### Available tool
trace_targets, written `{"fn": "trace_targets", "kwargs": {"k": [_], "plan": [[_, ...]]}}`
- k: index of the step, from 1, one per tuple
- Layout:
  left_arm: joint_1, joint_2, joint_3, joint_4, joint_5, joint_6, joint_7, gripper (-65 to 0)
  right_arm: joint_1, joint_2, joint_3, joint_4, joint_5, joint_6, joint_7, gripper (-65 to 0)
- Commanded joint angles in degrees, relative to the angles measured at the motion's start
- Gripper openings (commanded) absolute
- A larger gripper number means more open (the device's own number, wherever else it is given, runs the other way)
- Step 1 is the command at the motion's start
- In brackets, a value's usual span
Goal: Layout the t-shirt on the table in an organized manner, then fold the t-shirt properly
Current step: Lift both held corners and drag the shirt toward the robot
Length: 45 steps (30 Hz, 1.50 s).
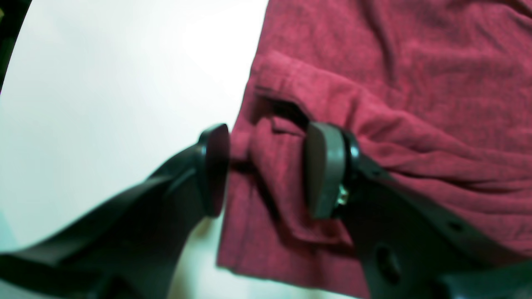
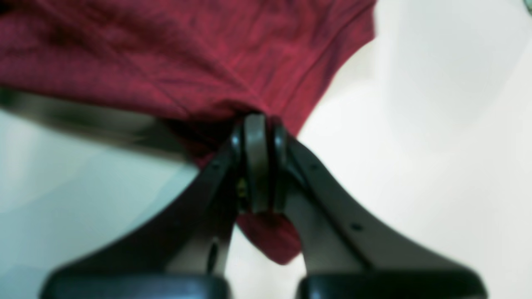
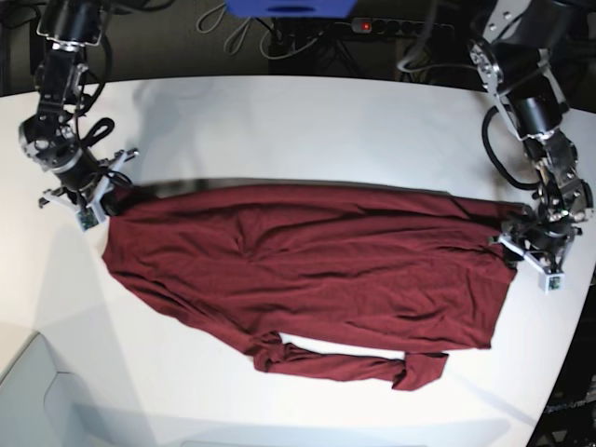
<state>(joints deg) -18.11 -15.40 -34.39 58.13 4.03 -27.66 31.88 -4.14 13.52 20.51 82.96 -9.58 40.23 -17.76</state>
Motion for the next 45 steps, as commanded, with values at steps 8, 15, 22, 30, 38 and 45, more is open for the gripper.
{"fn": "trace_targets", "kwargs": {"k": [8, 15, 22, 30, 38, 45], "plan": [[-1.4, 0.7, -4.9, 2.6, -0.7, 0.1, -1.1, -20.0, 0.5, -0.1, 0.3, 0.9, 0.7, -0.2, 1.1, -65.0], [2.4, 1.5, -8.5, 2.6, -3.9, -0.1, -1.2, -13.9, 0.5, -0.7, 0.3, 0.9, 0.7, -0.2, 1.1, -65.0], [5.2, 1.5, -8.4, 1.9, -13.0, -0.1, -1.2, -13.9, 0.4, -1.8, 0.3, 0.9, 0.7, -0.2, 1.0, -65.0], [5.3, 2.6, -8.4, -2.3, -13.0, -0.1, -1.2, -15.2, 0.4, -2.2, 0.3, 0.9, 0.7, -0.2, 0.7, -65.0], [5.4, 1.6, -8.6, -5.7, -13.0, -0.1, -1.2, -53.0, 0.3, -1.9, 0.5, 1.0, 0.7, -0.2, 0.7, -65.0], [6.7, -0.6, -8.5, -5.2, -13.4, -0.1, -0.7, -64.6, -1.7, -1.8, 0.4, 1.1, 0.7, -0.2, 1.1, -65.0]]}}
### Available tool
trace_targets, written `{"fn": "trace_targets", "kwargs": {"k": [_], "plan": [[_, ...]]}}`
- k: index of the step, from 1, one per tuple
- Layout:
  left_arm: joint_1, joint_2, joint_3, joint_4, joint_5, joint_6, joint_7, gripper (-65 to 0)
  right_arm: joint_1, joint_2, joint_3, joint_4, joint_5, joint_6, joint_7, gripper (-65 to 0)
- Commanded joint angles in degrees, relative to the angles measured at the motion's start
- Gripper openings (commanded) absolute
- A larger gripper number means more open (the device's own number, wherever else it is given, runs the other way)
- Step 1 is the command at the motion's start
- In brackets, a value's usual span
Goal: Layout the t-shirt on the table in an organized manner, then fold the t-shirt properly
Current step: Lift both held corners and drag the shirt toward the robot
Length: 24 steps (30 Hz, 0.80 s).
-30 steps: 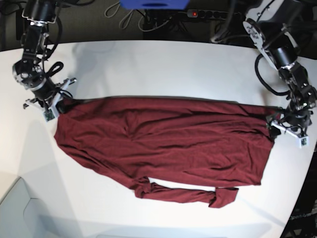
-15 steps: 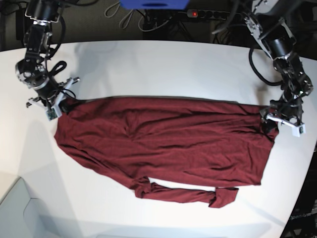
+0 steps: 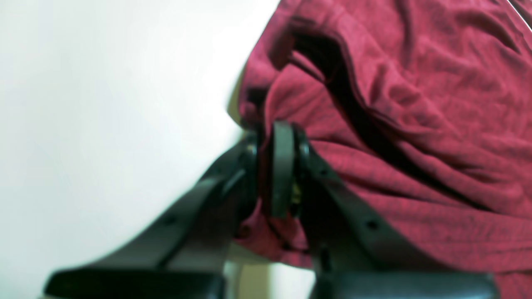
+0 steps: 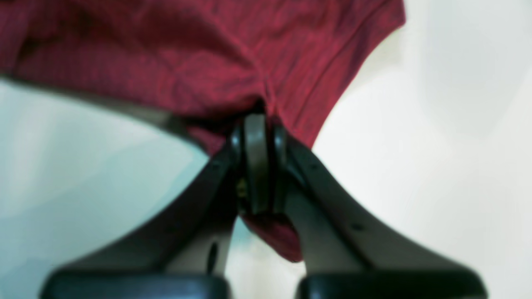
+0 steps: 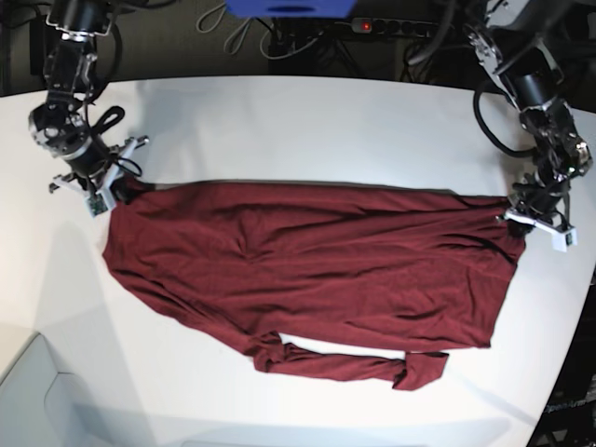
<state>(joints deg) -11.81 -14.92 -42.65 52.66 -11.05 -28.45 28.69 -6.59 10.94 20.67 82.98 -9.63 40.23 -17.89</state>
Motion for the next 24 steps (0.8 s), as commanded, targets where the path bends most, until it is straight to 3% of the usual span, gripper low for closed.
{"fn": "trace_targets", "kwargs": {"k": [1, 7, 16, 24], "plan": [[0.7, -1.1, -0.2, 0.3, 1.7, 0.7, 2.5, -64.9, 0.3, 0.8, 0.4, 1.1, 0.8, -0.2, 1.2, -65.0], [2.8, -2.4, -0.4, 0.4, 1.6, 0.7, 2.6, -64.9, -1.9, 1.0, 0.6, 1.2, 0.8, -0.2, 1.2, -65.0], [8.9, -1.8, -0.3, 11.5, 1.6, 0.7, 2.7, -64.9, -6.6, 3.4, 0.7, 2.9, 0.8, -0.2, 1.3, -65.0], [13.5, -1.5, -0.4, 16.3, 1.6, 0.7, 2.7, -64.9, -14.4, 3.5, 0.6, 8.8, 1.0, -0.2, 1.3, -65.0]]}}
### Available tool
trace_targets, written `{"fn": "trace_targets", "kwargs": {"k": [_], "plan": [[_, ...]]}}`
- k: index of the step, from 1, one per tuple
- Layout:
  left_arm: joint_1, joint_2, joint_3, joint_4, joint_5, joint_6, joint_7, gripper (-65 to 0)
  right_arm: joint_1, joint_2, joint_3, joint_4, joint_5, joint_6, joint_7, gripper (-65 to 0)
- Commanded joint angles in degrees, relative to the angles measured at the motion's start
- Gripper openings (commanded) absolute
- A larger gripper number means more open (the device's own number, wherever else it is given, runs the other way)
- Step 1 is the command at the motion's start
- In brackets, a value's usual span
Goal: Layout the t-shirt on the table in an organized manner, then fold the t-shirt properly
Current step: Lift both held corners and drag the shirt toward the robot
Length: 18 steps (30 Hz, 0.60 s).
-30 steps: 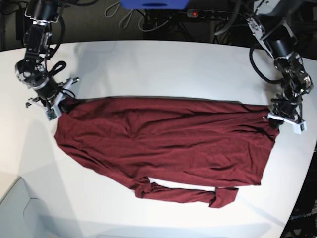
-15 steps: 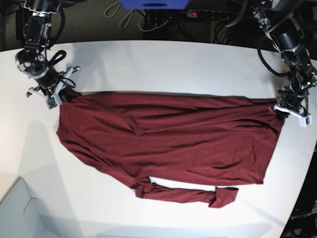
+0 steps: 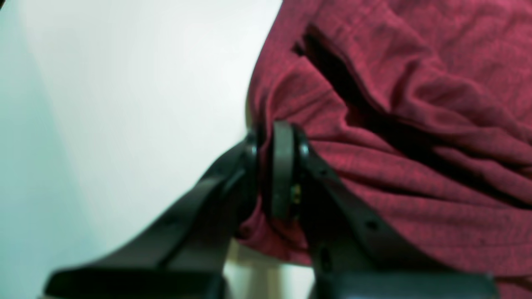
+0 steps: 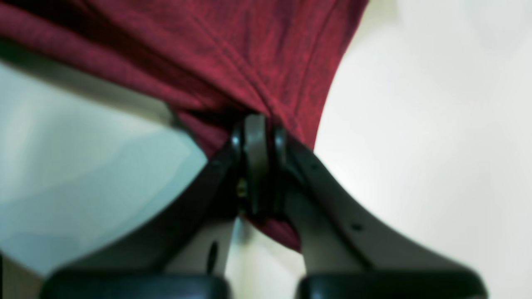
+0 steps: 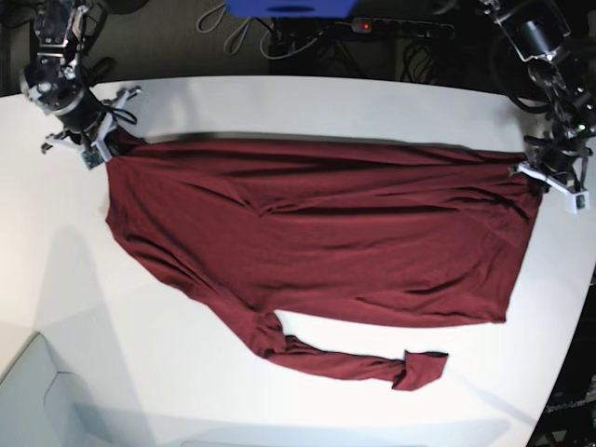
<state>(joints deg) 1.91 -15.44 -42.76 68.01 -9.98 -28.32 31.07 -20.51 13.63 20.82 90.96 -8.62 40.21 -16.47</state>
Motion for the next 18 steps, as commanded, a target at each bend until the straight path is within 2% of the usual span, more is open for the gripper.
{"fn": "trace_targets", "kwargs": {"k": [1, 13, 18], "plan": [[0.4, -0.3, -0.3, 1.4, 0.5, 0.6, 0.3, -64.9, -1.4, 0.8, 0.4, 1.3, 0.0, -0.2, -0.1, -65.0], [9.6, 0.8, -0.4, 11.3, 0.5, 0.6, 0.3, -64.9, -7.5, 0.0, 0.6, 2.0, 0.0, -0.2, 0.1, -65.0], [11.6, 0.6, -0.4, 15.0, 0.5, 0.6, 0.4, -64.9, -9.2, -0.7, 1.3, 2.0, 0.0, -0.2, 4.6, -65.0]]}}
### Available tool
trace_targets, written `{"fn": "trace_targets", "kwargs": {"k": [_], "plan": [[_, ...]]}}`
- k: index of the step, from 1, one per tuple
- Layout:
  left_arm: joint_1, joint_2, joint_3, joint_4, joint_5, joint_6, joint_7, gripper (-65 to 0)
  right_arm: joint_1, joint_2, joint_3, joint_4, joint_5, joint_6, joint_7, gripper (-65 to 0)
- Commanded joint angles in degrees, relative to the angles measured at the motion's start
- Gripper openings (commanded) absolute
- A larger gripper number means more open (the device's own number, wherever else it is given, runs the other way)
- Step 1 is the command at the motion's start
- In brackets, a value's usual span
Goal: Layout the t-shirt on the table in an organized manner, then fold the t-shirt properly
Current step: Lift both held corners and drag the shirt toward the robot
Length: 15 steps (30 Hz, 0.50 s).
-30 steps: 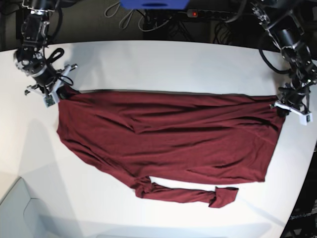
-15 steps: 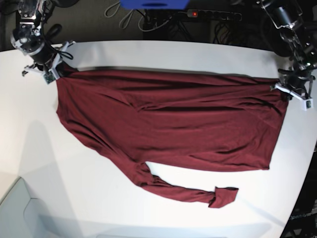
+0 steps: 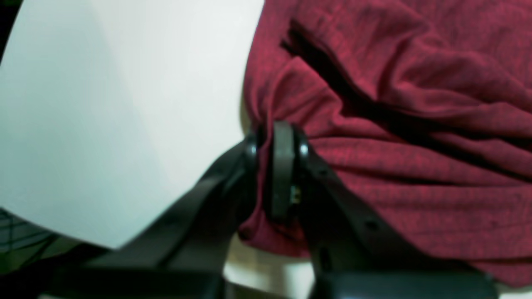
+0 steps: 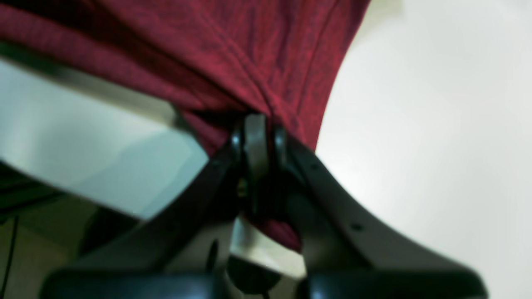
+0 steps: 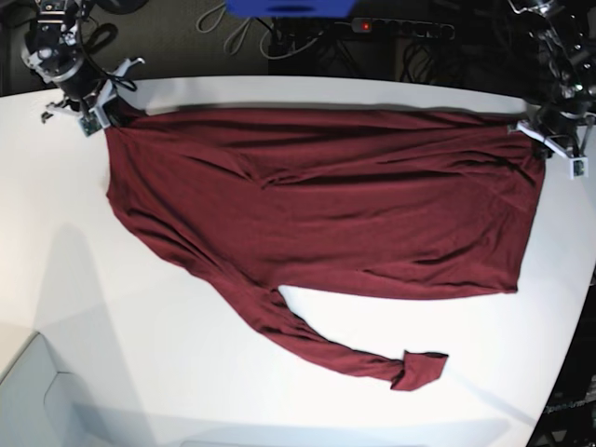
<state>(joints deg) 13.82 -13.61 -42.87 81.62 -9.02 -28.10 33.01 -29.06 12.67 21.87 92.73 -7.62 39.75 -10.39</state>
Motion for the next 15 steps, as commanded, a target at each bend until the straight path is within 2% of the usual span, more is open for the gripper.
{"fn": "trace_targets", "kwargs": {"k": [1, 6, 11, 15], "plan": [[-0.2, -1.2, -0.2, 2.1, -0.4, 0.4, -1.6, -64.9, -0.8, -0.1, 0.2, 0.2, -1.0, 0.3, -0.9, -65.0], [-0.2, -1.4, -0.3, 4.4, -0.4, 0.4, 4.4, -64.9, -1.1, -0.8, 0.3, 0.0, -1.0, 0.3, -0.5, -65.0], [-0.3, -1.2, -0.3, 4.2, -0.1, 0.4, 5.1, -64.9, -0.7, -3.3, 2.1, 0.2, -1.0, 0.3, -0.3, -65.0], [-0.4, -1.4, -0.3, 3.9, 0.0, 0.4, 5.0, -64.8, -0.4, -4.0, 3.9, 0.2, -1.0, 0.3, -0.3, -64.8]]}}
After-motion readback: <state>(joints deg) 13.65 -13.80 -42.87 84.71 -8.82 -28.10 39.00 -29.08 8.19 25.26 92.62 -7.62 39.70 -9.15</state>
